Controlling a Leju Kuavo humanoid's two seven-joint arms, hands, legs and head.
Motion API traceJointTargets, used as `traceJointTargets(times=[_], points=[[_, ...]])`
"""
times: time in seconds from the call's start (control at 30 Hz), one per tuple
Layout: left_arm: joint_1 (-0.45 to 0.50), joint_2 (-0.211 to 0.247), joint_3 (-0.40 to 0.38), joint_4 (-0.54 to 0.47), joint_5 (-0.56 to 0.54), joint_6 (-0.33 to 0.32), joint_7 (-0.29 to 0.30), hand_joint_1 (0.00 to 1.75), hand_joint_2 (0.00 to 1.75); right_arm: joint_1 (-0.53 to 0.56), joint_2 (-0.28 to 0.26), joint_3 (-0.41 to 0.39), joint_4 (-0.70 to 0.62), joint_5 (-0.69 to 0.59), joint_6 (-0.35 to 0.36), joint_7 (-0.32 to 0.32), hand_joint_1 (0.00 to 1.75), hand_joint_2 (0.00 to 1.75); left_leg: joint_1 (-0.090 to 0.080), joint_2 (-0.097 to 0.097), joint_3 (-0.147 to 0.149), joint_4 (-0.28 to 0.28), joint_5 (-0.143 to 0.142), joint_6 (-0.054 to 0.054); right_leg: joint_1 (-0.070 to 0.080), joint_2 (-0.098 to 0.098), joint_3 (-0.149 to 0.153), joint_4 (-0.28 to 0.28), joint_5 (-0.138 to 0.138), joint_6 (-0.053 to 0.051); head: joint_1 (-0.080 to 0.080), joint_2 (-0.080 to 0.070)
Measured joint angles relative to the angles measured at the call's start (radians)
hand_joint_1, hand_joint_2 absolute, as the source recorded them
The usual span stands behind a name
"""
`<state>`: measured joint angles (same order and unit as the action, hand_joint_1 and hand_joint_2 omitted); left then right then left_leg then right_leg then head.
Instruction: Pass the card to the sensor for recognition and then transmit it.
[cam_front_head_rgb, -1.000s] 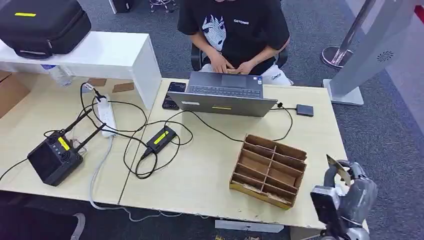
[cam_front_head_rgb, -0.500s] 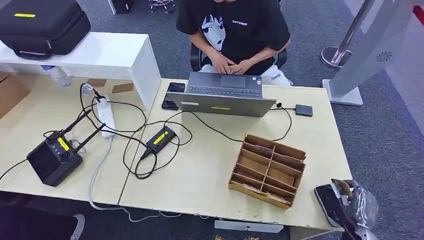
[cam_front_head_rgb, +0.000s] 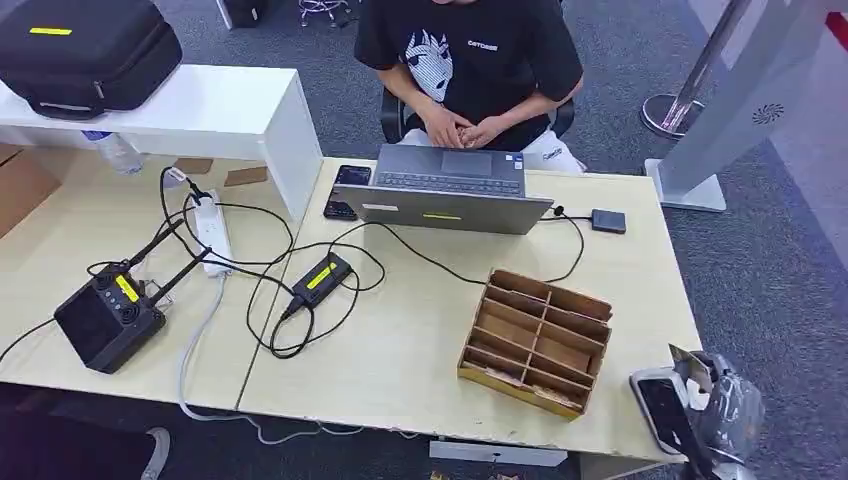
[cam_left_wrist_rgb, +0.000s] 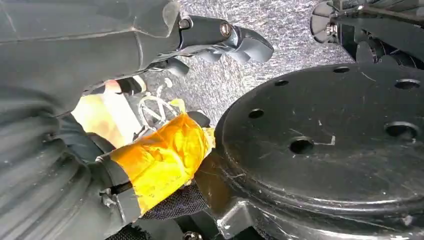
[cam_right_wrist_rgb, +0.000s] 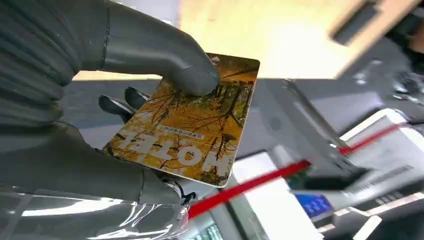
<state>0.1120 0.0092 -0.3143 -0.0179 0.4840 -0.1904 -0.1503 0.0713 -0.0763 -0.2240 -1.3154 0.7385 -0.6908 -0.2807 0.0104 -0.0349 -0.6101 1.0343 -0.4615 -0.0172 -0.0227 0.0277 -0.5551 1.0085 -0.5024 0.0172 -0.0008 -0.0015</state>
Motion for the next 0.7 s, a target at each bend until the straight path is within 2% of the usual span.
traceJointTargets(times=[0.1,0.2,0.27,0.43,0.6,0.7], points=[[0.001,-0.001,-0.013,0.0,0.012,0.001,0.0,0.0,1.75,0.02,0.018,0.022,-0.101,0.007,-0.003,-0.023,1.75,1.75,0.0,0.0,0.0,0.0,0.0,0.0,0.0,0.0,0.0,0.0,0.0,0.0,0.0,0.0],[0.001,-0.001,-0.027,0.0,0.02,-0.001,0.0,0.0,1.75,0.03,0.02,0.066,-0.189,0.027,-0.001,-0.004,1.75,1.75,0.001,0.001,0.0,-0.001,0.0,0.0,0.001,0.0,0.0,0.0,-0.001,-0.001,0.0,0.0],[0.001,0.0,-0.039,0.0,0.027,-0.005,0.0,0.0,1.75,0.014,0.016,0.109,-0.219,-0.009,0.04,-0.005,1.75,1.75,0.001,0.001,-0.001,-0.001,0.0,0.0,0.001,0.001,0.0,0.001,-0.001,-0.001,0.0,0.0],[-0.005,0.017,-0.077,0.0,0.024,-0.036,0.0,0.0,1.75,-0.179,-0.035,0.316,-0.185,-0.029,0.192,0.041,1.75,1.75,0.001,0.004,-0.001,-0.001,0.003,-0.002,0.001,0.004,-0.002,0.001,0.002,-0.001,0.0,0.0],[-0.015,0.035,-0.114,0.0,0.008,-0.063,0.002,0.0,1.75,-0.418,-0.032,0.48,-0.041,-0.039,0.292,0.098,1.75,1.75,0.001,0.003,-0.002,-0.001,0.007,-0.003,0.001,0.004,-0.003,0.002,0.005,-0.002,0.0,0.0],[-0.019,0.048,-0.135,0.0,0.002,-0.075,0.004,0.0,1.75,-0.553,-0.004,0.573,0.091,-0.068,0.331,0.128,1.75,1.75,0.001,0.003,-0.002,-0.001,0.007,-0.003,0.001,0.004,-0.003,0.003,0.005,-0.002,0.0,0.0]])
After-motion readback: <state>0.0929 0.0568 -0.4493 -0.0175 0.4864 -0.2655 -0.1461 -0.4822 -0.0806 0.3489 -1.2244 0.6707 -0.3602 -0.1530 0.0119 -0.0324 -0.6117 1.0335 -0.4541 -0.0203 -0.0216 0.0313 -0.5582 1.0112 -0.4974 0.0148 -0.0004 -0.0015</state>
